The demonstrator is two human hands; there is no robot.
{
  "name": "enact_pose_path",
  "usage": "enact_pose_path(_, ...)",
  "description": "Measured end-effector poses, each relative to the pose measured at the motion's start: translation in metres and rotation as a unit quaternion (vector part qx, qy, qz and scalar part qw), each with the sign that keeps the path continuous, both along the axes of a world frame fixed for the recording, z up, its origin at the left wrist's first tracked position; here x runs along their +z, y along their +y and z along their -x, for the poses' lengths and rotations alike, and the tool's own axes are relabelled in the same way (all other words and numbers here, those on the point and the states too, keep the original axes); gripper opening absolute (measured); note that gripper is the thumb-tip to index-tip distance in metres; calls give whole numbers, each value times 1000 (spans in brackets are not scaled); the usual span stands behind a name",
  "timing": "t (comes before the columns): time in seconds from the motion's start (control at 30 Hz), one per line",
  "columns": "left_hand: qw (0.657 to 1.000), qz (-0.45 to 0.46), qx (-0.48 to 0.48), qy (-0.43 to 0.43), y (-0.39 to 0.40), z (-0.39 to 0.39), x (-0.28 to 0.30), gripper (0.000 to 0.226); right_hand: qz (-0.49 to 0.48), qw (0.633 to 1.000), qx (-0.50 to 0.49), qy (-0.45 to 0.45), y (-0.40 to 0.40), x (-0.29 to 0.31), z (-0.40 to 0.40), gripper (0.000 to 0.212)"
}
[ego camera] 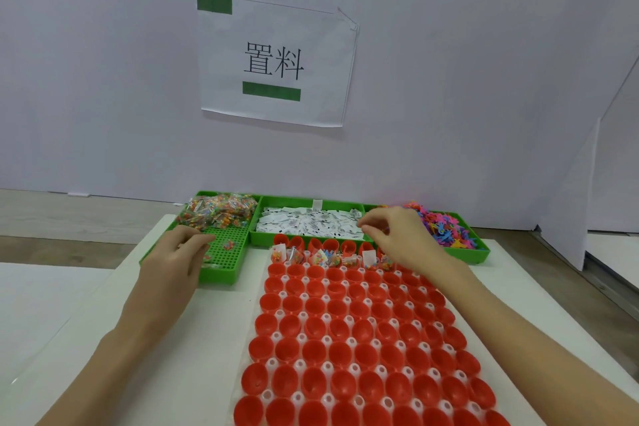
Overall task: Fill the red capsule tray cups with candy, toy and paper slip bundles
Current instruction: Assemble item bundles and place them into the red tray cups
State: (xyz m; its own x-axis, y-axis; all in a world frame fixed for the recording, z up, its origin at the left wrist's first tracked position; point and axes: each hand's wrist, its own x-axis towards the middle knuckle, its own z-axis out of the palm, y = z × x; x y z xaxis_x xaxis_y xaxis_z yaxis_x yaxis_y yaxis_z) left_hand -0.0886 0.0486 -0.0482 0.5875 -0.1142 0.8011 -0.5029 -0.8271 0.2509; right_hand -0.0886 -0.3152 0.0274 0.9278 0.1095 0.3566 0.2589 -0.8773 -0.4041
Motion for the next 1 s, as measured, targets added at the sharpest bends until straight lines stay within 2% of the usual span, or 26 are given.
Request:
enact_pose_path(0.23, 999, -46, 0, -23, 0, 4, -1, 11, 114, 990, -31, 70, 4, -21, -71, 15)
enact_pose_path(0.4, 997, -74, 4, -7, -1, 5, -2, 16, 107, 991, -35, 72, 1, -27, -80, 4)
enact_pose_path(0.63, 997, -72, 11, -20, 1, 5, -2, 9, 79, 994, -39, 57, -4, -25, -79, 6)
enact_pose_path(0.8, 998, -58, -11, -35, -7, 12, 6, 23, -15, 998, -59, 1, -10, -3, -55, 7)
enact_pose_path(0.9, 998, -35, -43, -32, -23, 24, 14, 23, -109, 992, -53, -20, -13, 12, -22, 15)
enact_pose_path(1.0, 994, -14, -93, -48, -44, 39, 24, 21, -241, 970, -40, -11, -12, 21, 17, 12)
